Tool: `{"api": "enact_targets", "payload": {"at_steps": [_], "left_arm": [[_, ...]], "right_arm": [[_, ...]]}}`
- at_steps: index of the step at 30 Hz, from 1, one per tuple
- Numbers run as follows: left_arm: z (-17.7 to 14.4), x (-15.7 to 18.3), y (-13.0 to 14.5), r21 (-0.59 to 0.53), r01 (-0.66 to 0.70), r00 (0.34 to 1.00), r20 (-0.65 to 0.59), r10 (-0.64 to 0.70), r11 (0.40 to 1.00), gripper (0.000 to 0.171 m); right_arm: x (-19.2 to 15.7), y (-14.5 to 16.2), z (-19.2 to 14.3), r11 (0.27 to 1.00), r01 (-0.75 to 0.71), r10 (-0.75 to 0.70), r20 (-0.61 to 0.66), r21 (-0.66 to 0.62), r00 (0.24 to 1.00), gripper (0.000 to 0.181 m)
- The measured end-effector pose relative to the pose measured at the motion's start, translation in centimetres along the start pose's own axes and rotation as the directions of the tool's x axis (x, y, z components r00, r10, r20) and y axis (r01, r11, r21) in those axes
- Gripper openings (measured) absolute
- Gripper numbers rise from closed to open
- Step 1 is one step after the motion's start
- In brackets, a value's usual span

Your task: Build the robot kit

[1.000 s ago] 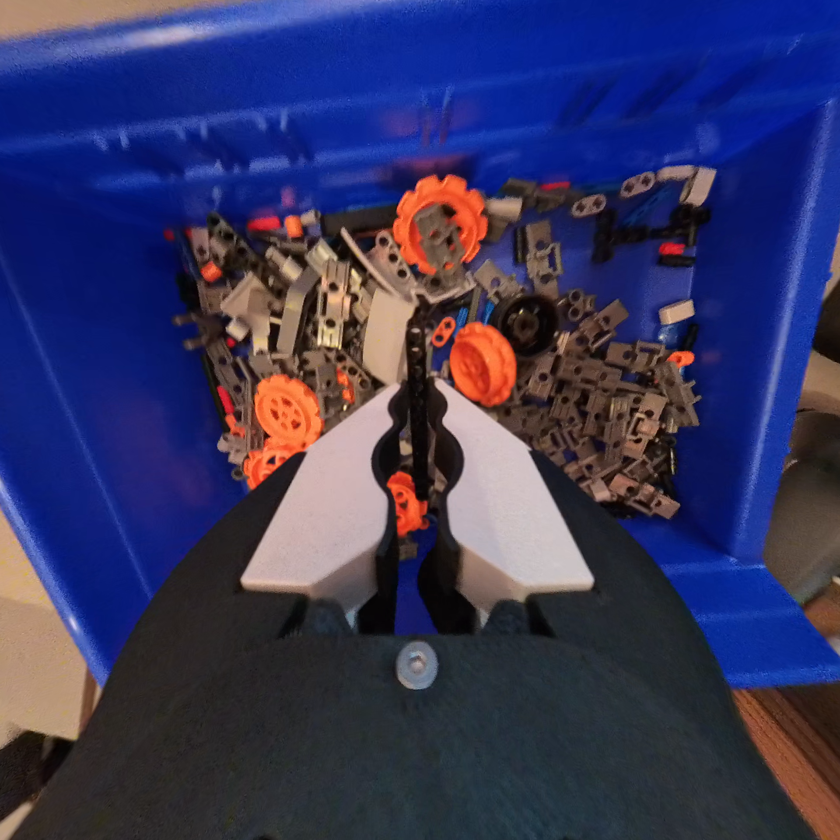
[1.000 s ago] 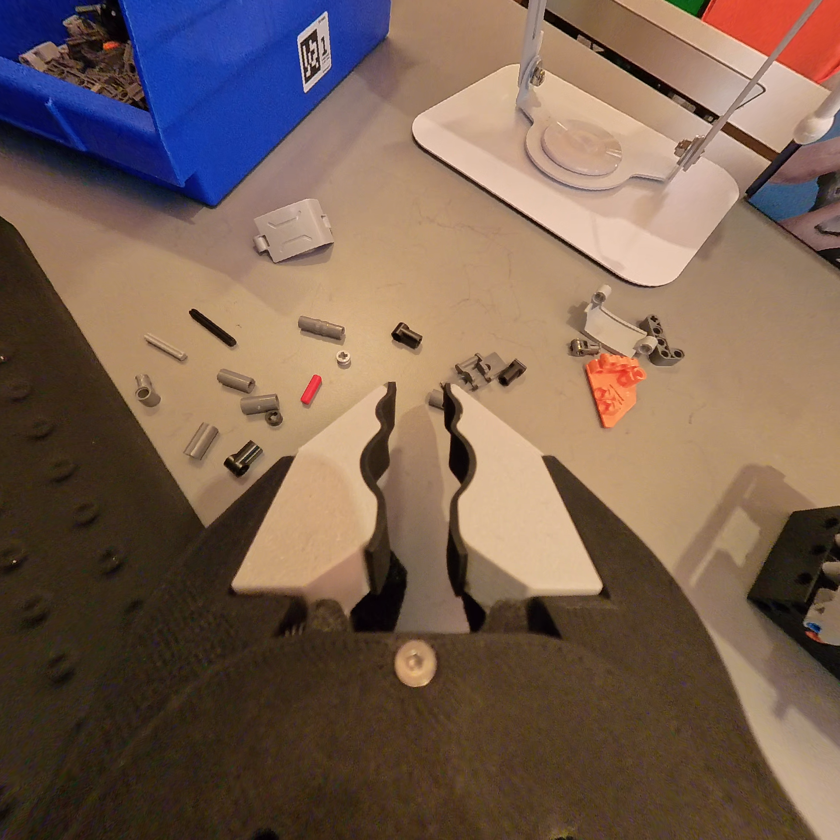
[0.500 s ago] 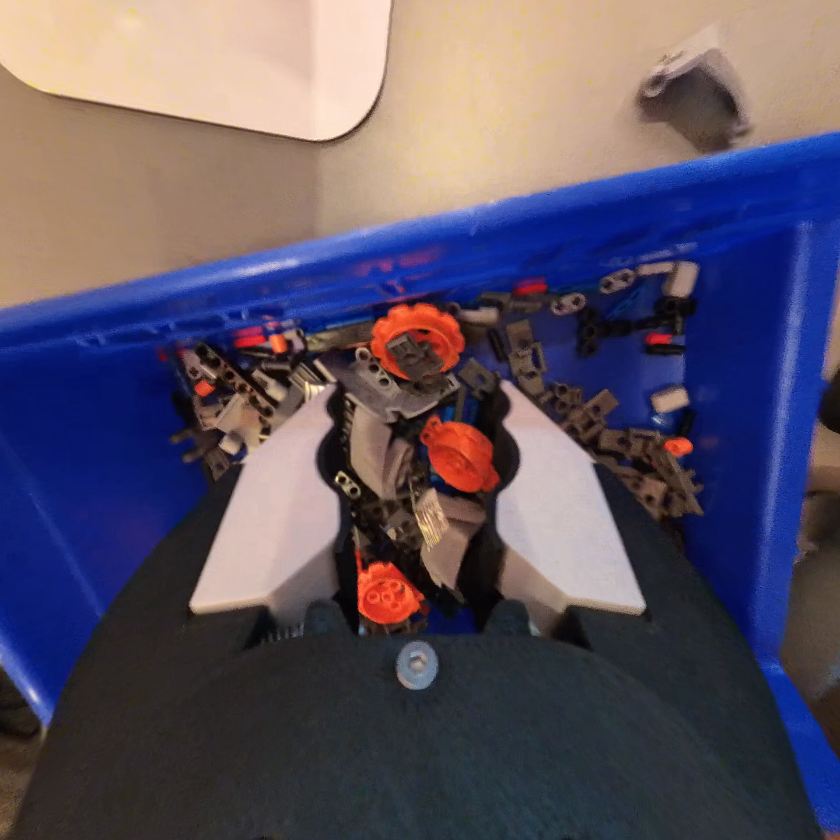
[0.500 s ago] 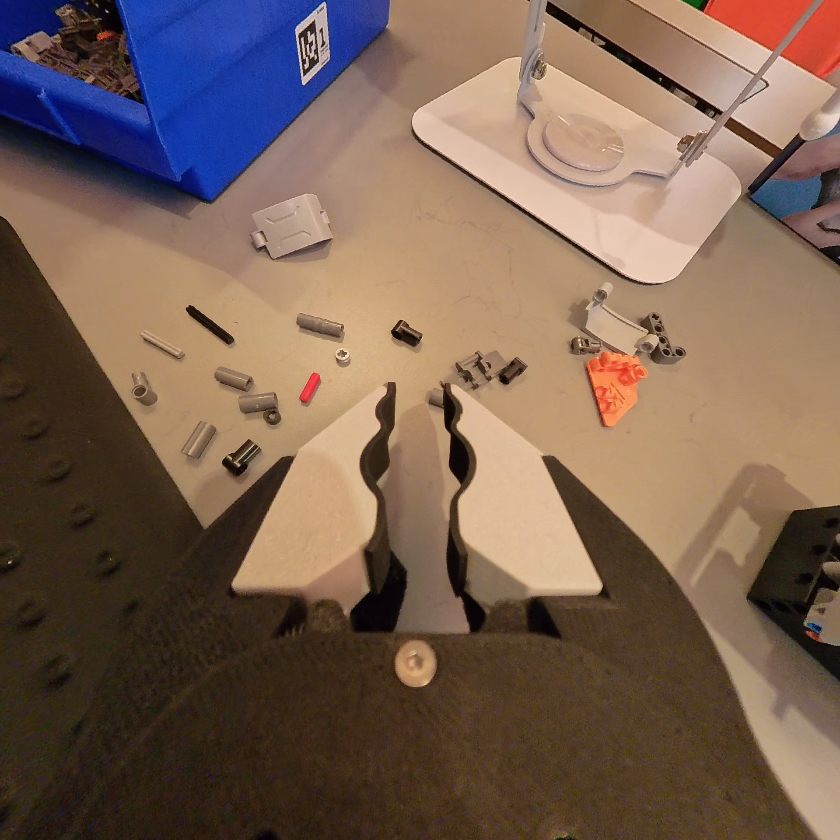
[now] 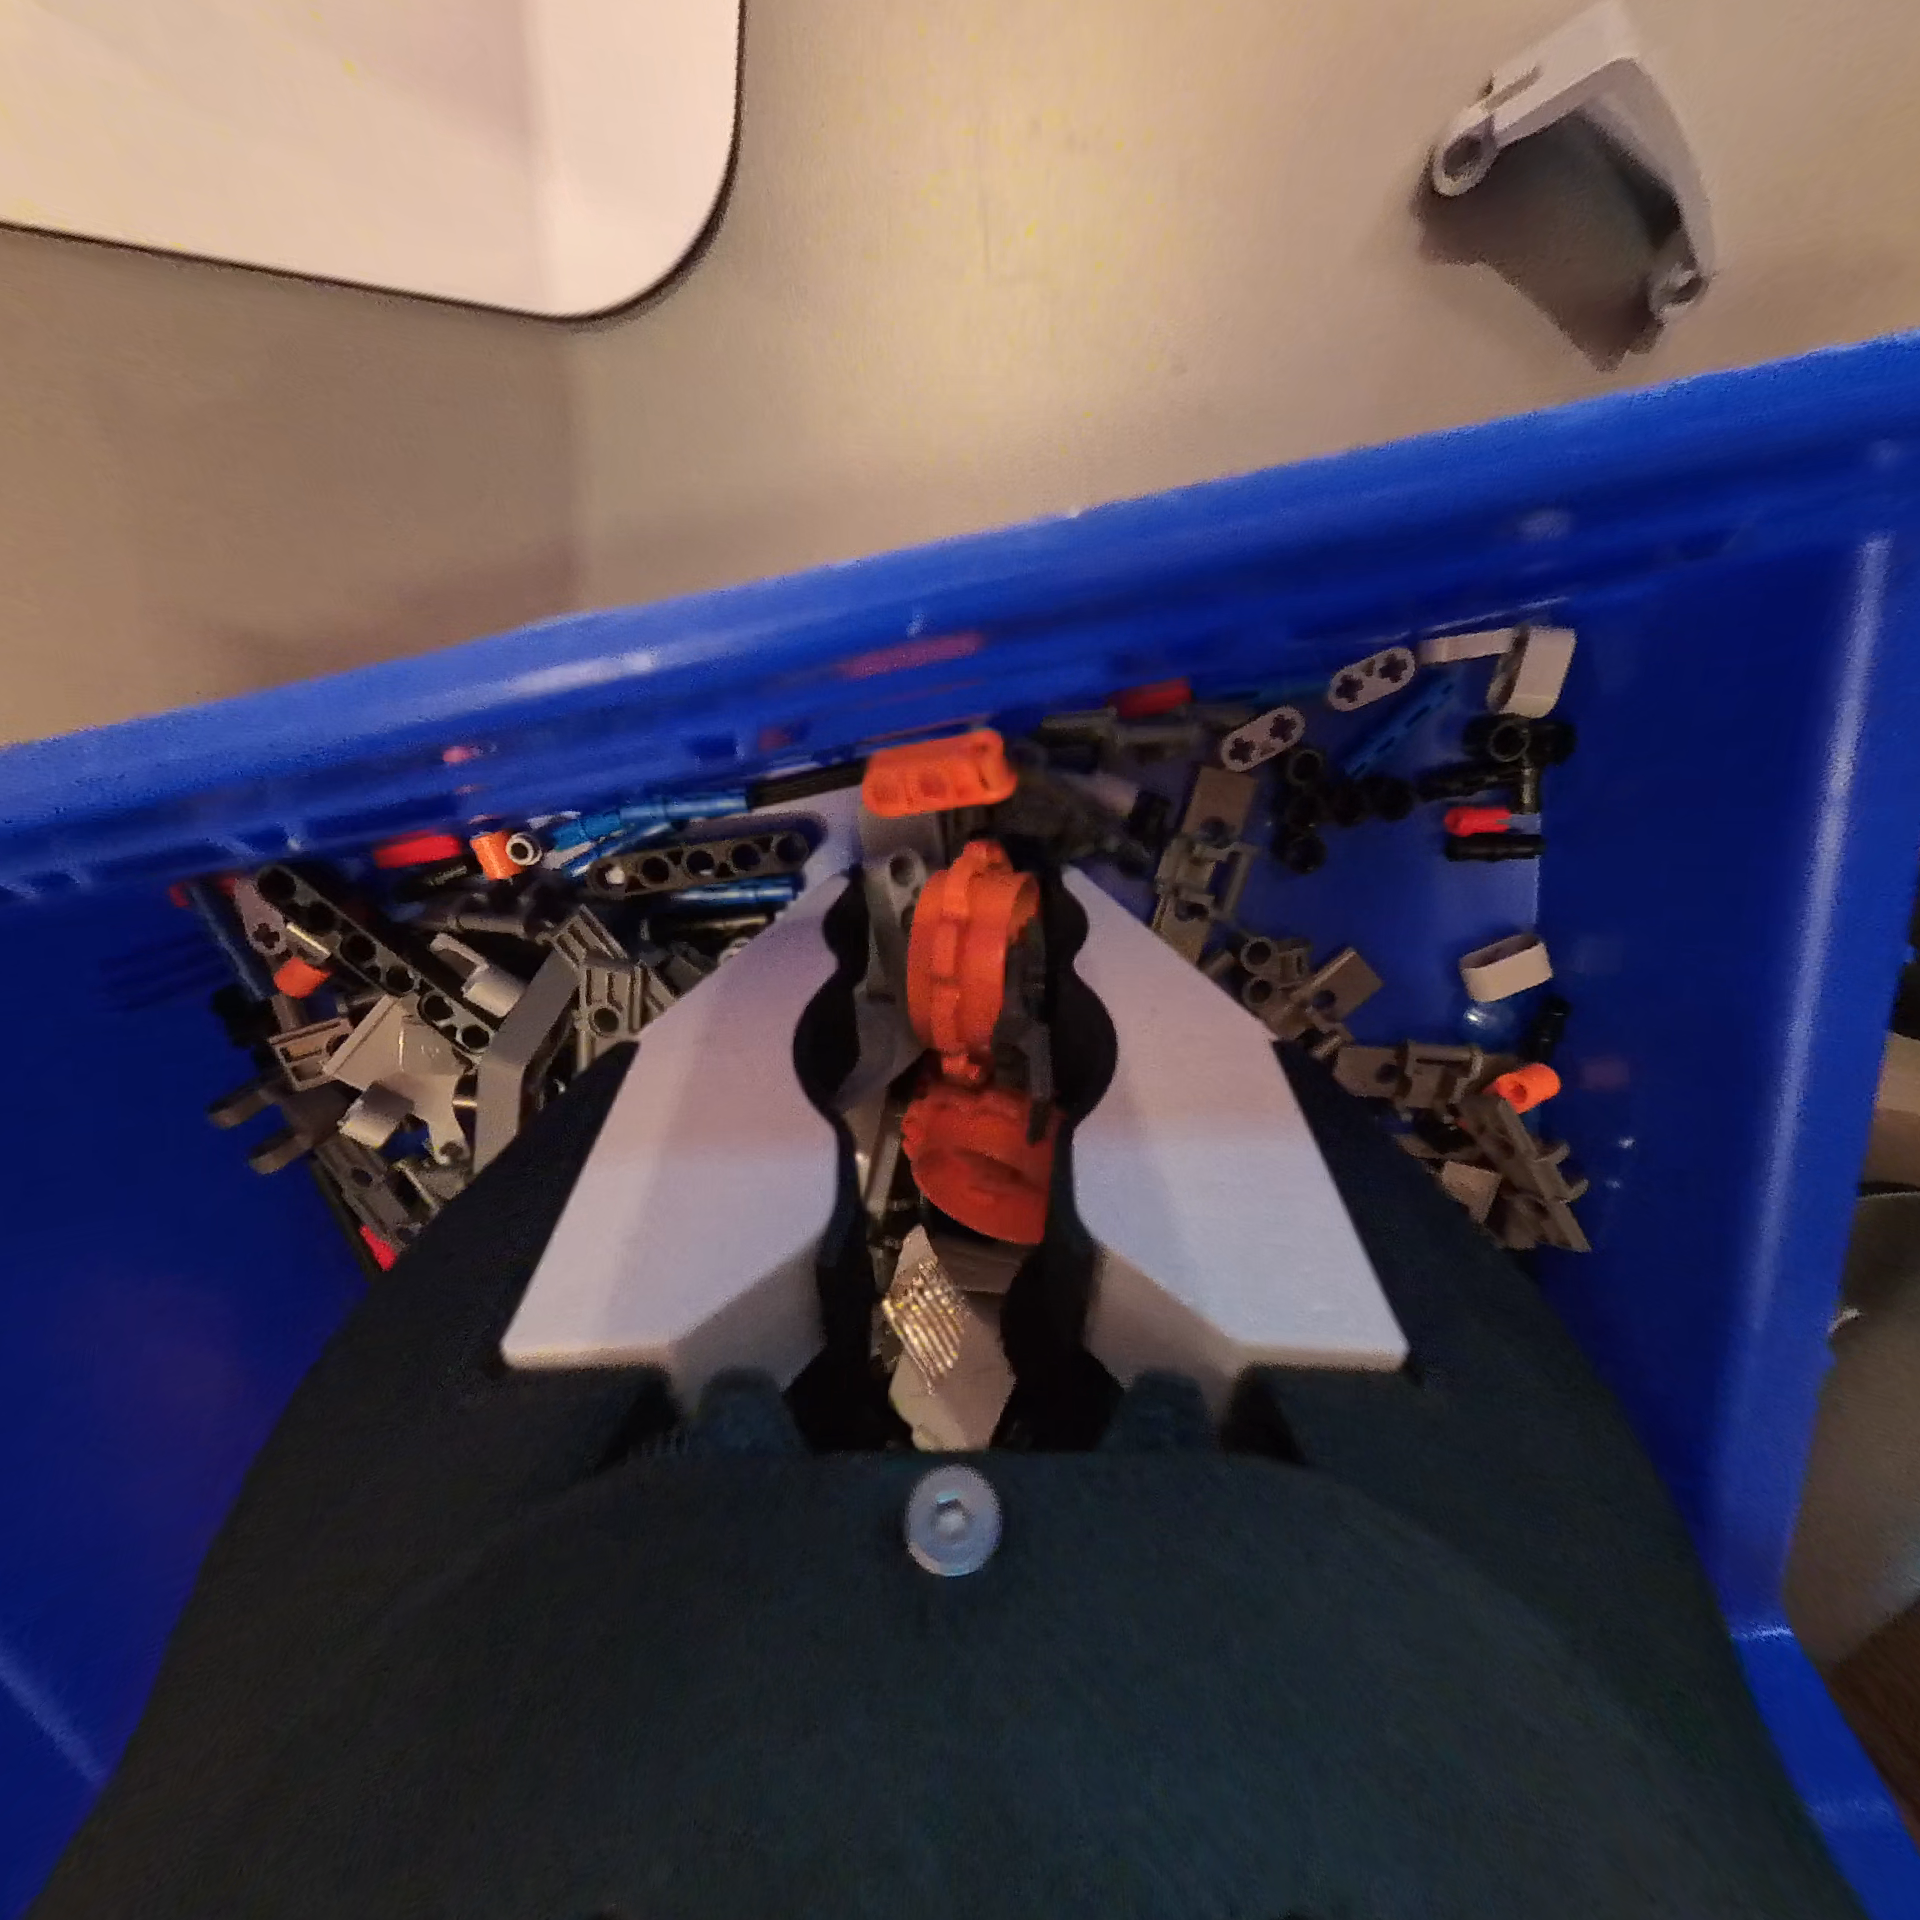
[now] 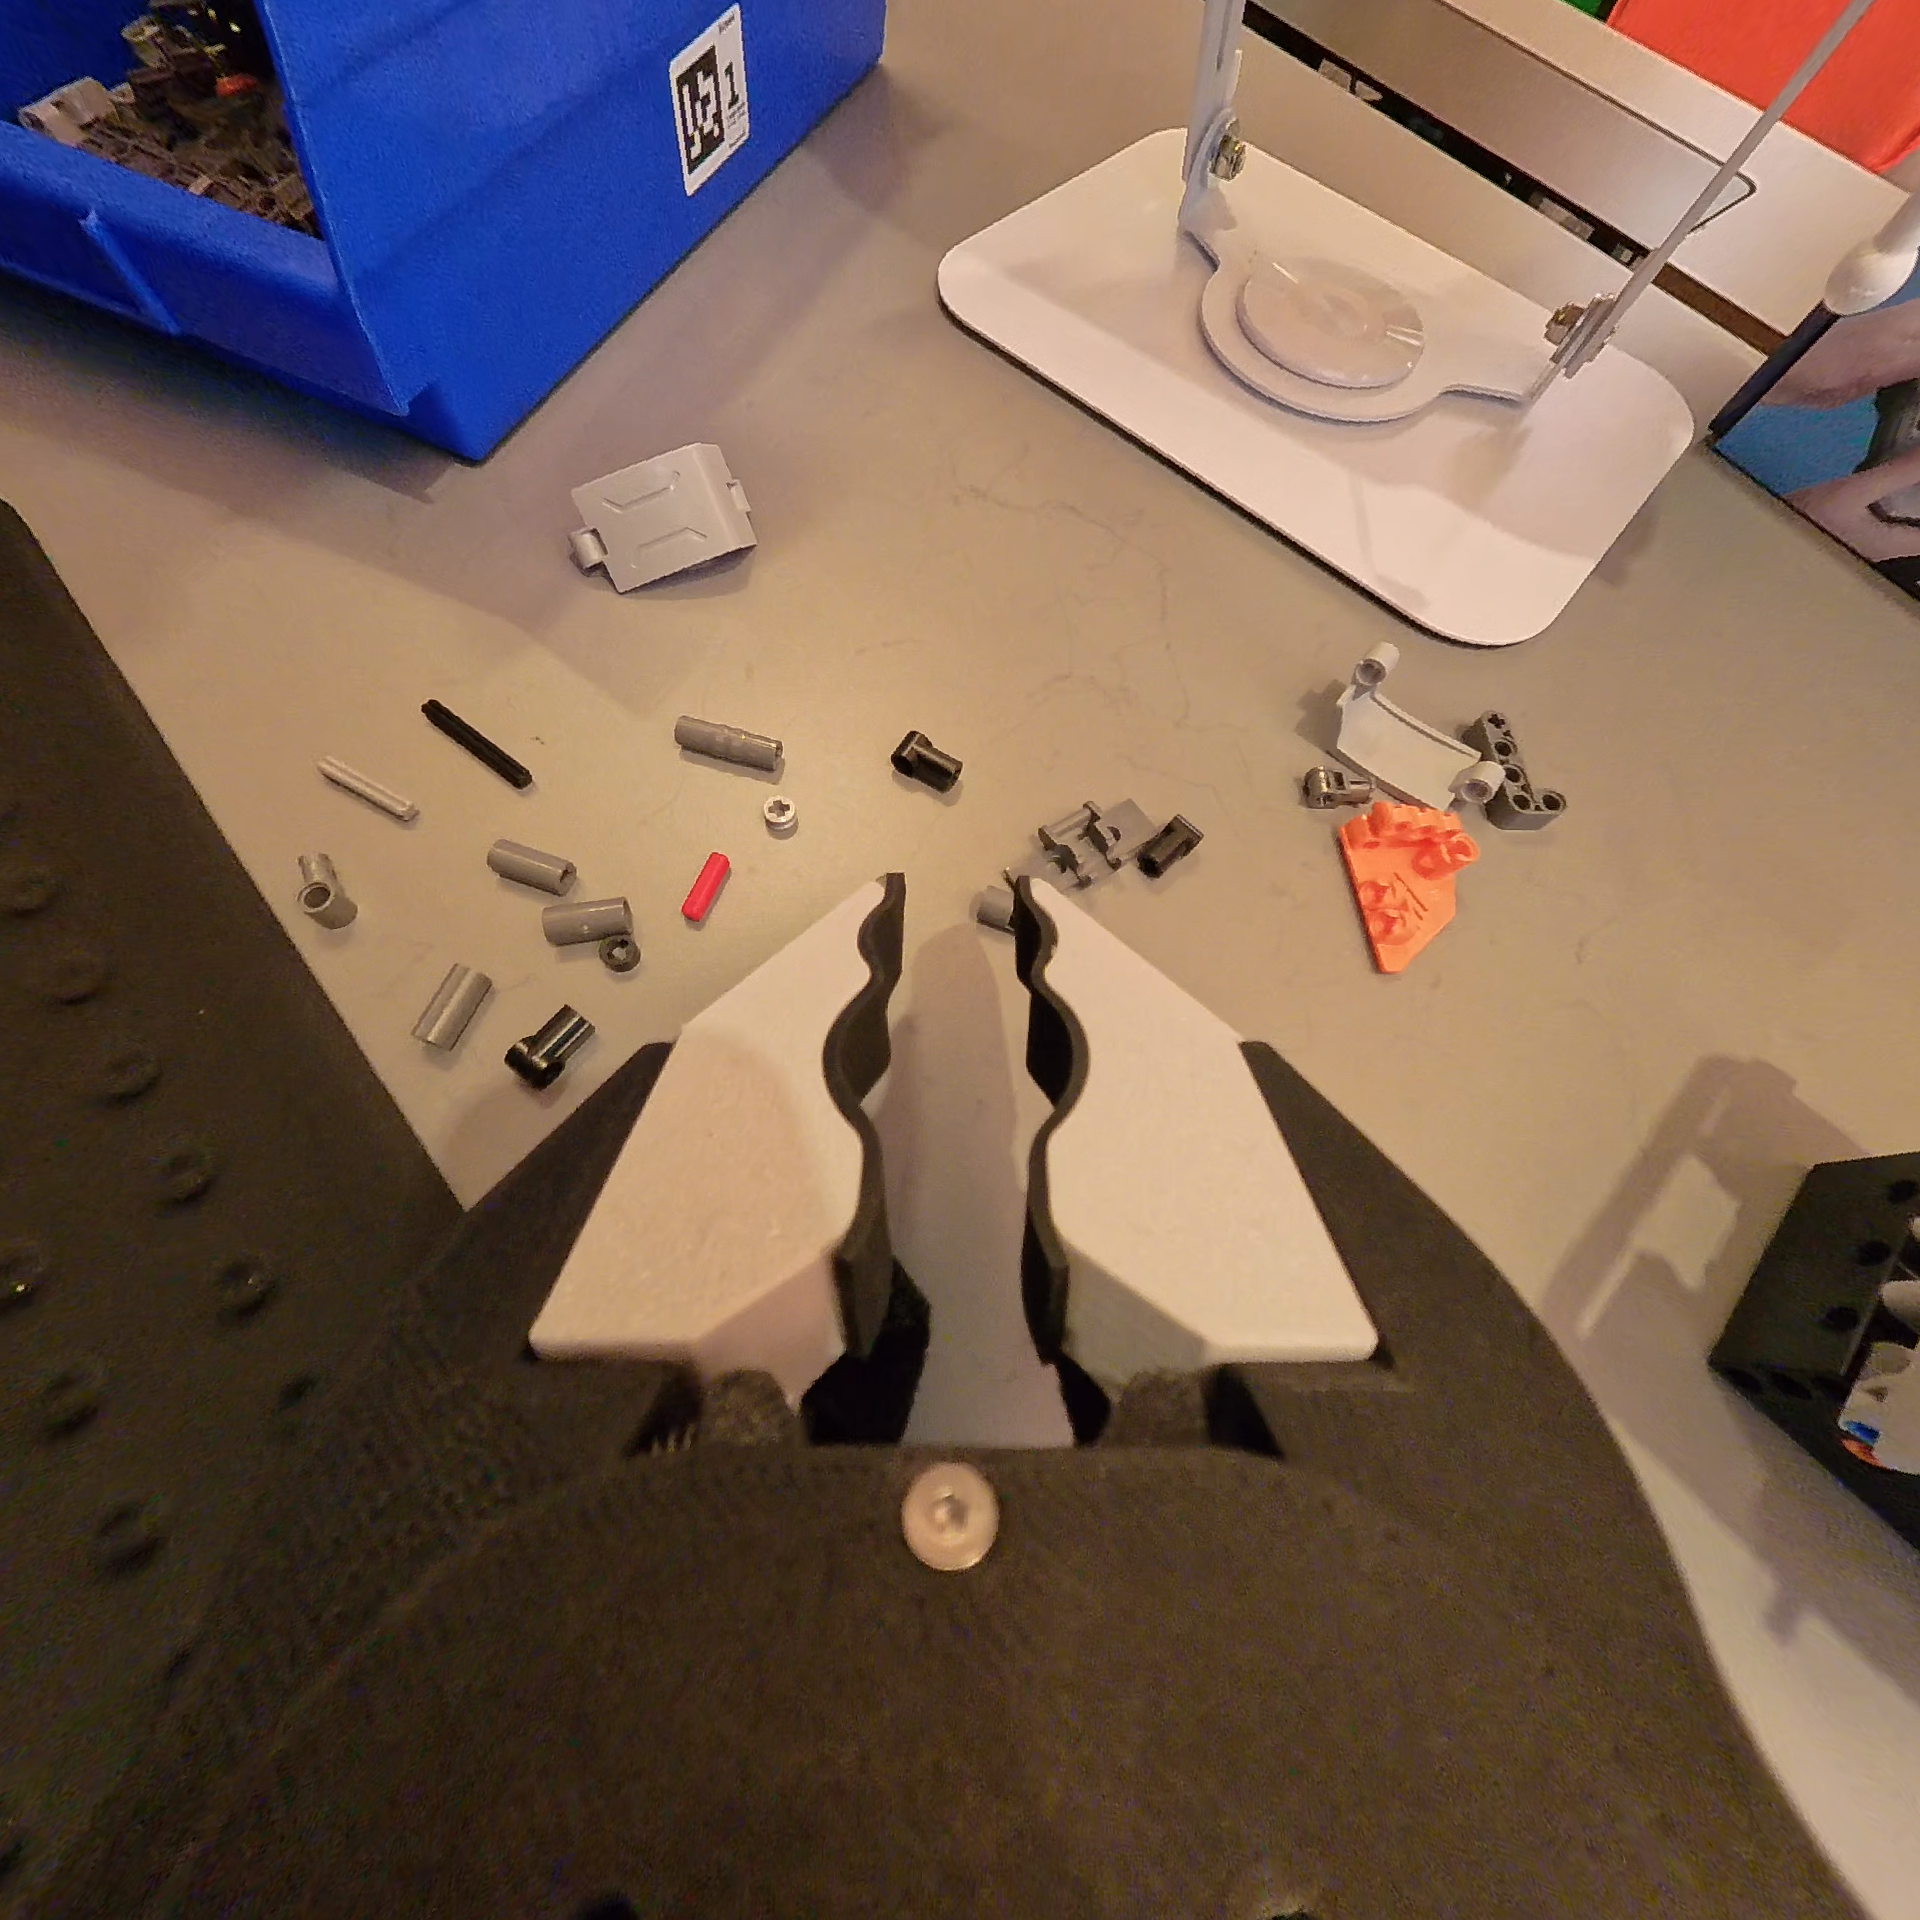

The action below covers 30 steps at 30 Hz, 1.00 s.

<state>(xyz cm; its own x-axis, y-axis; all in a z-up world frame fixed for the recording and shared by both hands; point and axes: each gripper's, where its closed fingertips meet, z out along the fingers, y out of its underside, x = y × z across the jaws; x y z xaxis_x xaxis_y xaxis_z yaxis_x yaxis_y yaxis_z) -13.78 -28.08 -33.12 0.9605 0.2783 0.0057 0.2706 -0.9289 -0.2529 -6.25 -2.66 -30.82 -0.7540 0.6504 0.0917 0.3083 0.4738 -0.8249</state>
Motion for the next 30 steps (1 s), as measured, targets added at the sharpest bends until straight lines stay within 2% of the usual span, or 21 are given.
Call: {"api": "enact_targets", "payload": {"at_steps": [7, 10, 13, 18, 19, 21, 23, 26, 28, 30], "left_arm": [[-1.7, 0.5, 0.7, 0.032, 0.052, 0.997, -0.058, -0.05, 0.998, 0.031], [-3.0, 1.9, 1.0, 0.053, 0.055, 0.99, -0.136, -0.048, 0.997, 0.031], [-3.5, 3.7, 2.6, -0.011, 0.041, 0.976, -0.211, -0.042, 0.999, 0.03], [-3.9, 7.7, 4.7, -0.115, -0.072, 0.934, -0.356, 0.026, 0.991, 0.031], [-4.0, 8.1, 4.8, -0.115, -0.086, 0.927, -0.373, 0.037, 0.99, 0.031], [-4.5, 8.6, 4.6, -0.09, -0.099, 0.909, -0.414, 0.054, 0.991, 0.042], [-5.0, 7.7, 3.8, -0.034, -0.091, 0.921, -0.383, 0.071, 0.995, 0.053], [-5.6, 4.1, 2.0, 0.079, -0.022, 0.966, -0.255, 0.042, 0.997, 0.05], [-5.4, 2.3, 1.5, 0.102, 0.009, 0.982, -0.19, 0.01, 0.995, 0.048], [-4.7, 1.1, 1.6, 0.072, 0.015, 0.99, -0.141, -0.004, 0.997, 0.044]], "right_arm": [[0.0, 0.0, 0.0, 1.0, 0.0, 0.0, 0.002, -0.001, 1.0, 0.018], [0.0, 0.0, 0.0, 1.0, 0.0, 0.0, 0.002, -0.002, 1.0, 0.018], [-0.1, 0.1, 0.1, 1.0, 0.002, -0.002, 0.003, -0.005, 1.0, 0.018], [-0.1, 0.1, 0.1, 1.0, 0.004, -0.004, 0.004, -0.008, 1.0, 0.018], [-0.1, 0.1, 0.1, 1.0, 0.004, -0.004, 0.004, -0.008, 1.0, 0.018], [-0.1, 0.1, 0.0, 1.0, 0.003, -0.003, 0.003, -0.004, 1.0, 0.018], [-0.1, 0.1, 0.0, 1.0, 0.003, -0.003, 0.003, -0.003, 1.0, 0.018], [-0.1, 0.0, 0.0, 1.0, 0.002, -0.002, 0.002, -0.001, 1.0, 0.018], [-0.1, 0.1, 0.0, 1.0, 0.004, -0.004, 0.003, -0.004, 1.0, 0.018], [-0.1, 0.1, 0.0, 1.0, 0.005, -0.005, 0.004, -0.005, 1.0, 0.018]]}}
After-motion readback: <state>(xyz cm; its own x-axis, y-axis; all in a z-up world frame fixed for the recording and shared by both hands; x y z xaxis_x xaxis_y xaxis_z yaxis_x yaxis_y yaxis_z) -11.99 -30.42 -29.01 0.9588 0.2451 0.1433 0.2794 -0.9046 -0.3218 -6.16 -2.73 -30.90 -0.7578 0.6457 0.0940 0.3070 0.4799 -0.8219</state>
